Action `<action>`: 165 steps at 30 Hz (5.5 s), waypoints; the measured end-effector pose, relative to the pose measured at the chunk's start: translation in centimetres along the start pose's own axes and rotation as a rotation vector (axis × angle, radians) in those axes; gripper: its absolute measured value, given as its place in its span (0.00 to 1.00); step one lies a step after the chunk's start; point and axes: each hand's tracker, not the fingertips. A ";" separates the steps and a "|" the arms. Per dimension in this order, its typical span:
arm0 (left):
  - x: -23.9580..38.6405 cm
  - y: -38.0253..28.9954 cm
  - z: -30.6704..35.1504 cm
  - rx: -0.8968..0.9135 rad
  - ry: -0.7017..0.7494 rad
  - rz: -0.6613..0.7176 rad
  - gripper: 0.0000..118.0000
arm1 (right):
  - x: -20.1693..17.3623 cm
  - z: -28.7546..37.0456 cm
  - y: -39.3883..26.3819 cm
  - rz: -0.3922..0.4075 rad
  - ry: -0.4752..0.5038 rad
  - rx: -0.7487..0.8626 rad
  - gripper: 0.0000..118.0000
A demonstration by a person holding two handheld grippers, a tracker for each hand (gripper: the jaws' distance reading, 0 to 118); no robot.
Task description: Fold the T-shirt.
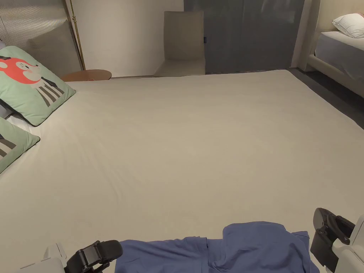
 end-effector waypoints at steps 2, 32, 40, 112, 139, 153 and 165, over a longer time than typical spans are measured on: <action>0.5 -1.5 -1.0 -0.033 -0.042 0.070 0.92 | -0.4 0.3 0.3 0.006 -0.001 0.000 0.00; 5.9 -0.4 7.7 0.187 0.064 -0.068 0.06 | 0.4 -0.4 0.2 -0.009 0.024 0.014 0.00; 12.0 -2.7 -1.7 -0.014 -0.058 -0.287 0.06 | 1.2 0.6 0.4 -0.023 0.016 0.027 0.00; 15.0 -10.7 -3.2 0.442 0.285 -0.692 0.00 | -2.3 -9.1 -4.3 0.066 0.226 -0.305 0.00; 2.9 -2.4 -11.7 -0.310 -0.118 -0.037 0.92 | -4.1 -17.2 -5.8 0.212 0.344 -0.764 0.00; 9.1 -3.1 -11.2 -0.327 0.031 -0.148 0.24 | -2.4 -15.1 -3.6 0.017 0.377 -0.628 0.00; 3.5 8.4 5.4 -0.094 0.206 -0.165 0.23 | -8.7 -14.6 0.5 0.048 0.453 -0.511 0.00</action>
